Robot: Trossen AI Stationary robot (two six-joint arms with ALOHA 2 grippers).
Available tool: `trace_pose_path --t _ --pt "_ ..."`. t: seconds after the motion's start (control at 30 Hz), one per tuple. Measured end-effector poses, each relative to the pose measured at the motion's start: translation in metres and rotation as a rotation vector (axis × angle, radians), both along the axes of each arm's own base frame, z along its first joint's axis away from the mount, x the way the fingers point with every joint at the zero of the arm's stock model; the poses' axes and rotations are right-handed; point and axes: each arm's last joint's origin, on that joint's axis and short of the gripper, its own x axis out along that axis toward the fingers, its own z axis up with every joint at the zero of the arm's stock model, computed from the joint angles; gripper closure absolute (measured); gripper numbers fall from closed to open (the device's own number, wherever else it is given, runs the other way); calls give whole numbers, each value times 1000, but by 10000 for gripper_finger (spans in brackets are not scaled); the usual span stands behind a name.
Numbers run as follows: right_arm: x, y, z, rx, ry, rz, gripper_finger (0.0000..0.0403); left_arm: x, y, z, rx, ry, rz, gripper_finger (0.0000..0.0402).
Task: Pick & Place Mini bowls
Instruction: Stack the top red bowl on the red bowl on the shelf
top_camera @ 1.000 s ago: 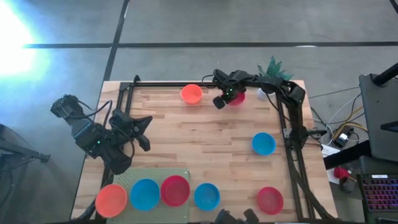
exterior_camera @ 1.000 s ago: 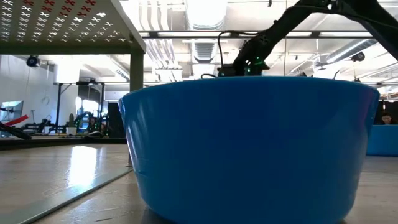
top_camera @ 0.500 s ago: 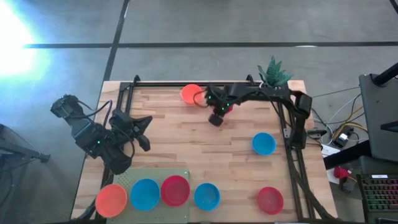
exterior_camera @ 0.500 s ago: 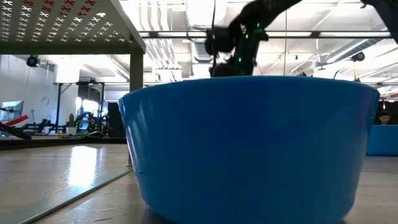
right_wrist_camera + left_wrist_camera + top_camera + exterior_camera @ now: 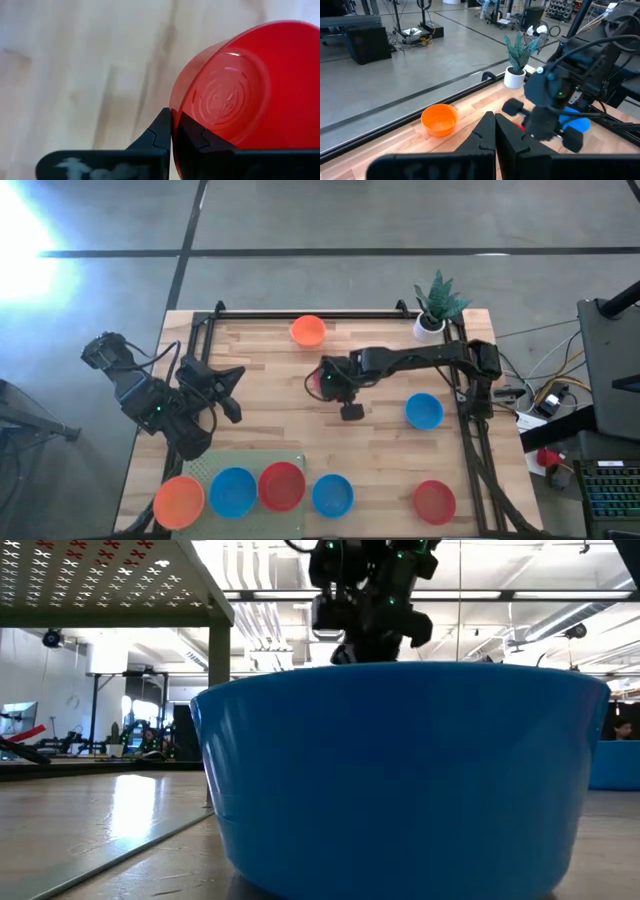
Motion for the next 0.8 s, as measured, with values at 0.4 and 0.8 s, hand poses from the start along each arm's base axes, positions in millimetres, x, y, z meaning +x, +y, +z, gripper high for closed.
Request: trace_pose_path --t 0.4,0.8 --pt "23 10 -31 31 -16 87 394 0 1 0 1 -1 7 401" --pt "28 18 -45 9 1 159 394 1 2 0 5 0 10 401"
